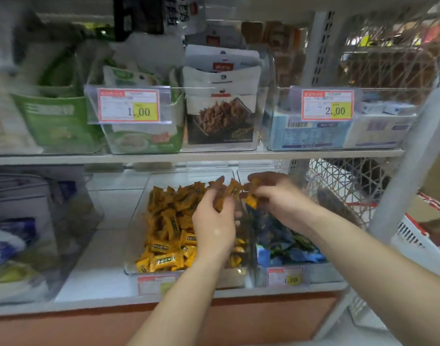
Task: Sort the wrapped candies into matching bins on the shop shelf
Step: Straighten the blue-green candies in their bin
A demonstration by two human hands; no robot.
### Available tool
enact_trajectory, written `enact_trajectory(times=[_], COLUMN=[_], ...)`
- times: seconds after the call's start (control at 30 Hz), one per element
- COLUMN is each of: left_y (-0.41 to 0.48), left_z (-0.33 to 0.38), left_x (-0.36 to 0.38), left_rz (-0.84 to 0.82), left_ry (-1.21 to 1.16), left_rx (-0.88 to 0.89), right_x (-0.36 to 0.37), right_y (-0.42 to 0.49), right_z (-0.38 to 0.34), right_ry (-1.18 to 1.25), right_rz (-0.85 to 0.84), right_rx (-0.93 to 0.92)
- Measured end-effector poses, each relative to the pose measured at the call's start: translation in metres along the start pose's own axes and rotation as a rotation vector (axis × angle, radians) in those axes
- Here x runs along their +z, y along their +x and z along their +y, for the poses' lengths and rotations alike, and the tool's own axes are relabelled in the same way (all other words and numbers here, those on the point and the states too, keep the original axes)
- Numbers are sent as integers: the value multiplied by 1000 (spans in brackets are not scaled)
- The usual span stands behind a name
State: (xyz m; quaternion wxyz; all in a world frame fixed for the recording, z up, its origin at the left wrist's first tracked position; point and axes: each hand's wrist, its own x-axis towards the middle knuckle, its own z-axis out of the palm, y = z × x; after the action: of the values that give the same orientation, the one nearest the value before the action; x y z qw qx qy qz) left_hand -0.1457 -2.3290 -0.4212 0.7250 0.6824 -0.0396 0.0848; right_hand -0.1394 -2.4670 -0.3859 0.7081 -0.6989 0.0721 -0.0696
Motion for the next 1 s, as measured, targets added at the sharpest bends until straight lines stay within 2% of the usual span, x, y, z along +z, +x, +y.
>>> enact_trajectory(times=[0.1,0.2,0.33,0.4,0.53,0.6,0.67,0.77,0.87,0.93,1.0], left_y=[1,4,2,2,17,27,38,50,41,26,14], left_z=[2,0,-3,-6,-10,-14,-23,-36,-30,-26,-33], left_x=[-9,-9,-2,-1,-12,-26,-43,-60,-44,-20,0], left_rz=[-10,-33,-124,-157,-49,-4,2,5,-19,-175,-363], left_ry=[-34,-95,-127,-64,150,316,557,1041,1050,1006,1040], left_rx=[10,-67,-94,-52,49,142,192,196,326,383,383], right_x=[7,5,1,0,-18,-42,-69,-90,-89,-88,-88], right_y=[1,-1,-5,-5,-2,-3,-9,-19,-17,-8,4], right_z=[7,11,19,24,16,12,15,33,61,75,84], right_ry=[65,118,40,64,183,-85,-509,-936,-1148,-1226,-1275], right_rz=[57,-9,29,41,1,9,-28,-245,-480,-585,-595], right_rx=[-30,-43,-143,-143,-22,-79,-182,-242,-165,-88,-112])
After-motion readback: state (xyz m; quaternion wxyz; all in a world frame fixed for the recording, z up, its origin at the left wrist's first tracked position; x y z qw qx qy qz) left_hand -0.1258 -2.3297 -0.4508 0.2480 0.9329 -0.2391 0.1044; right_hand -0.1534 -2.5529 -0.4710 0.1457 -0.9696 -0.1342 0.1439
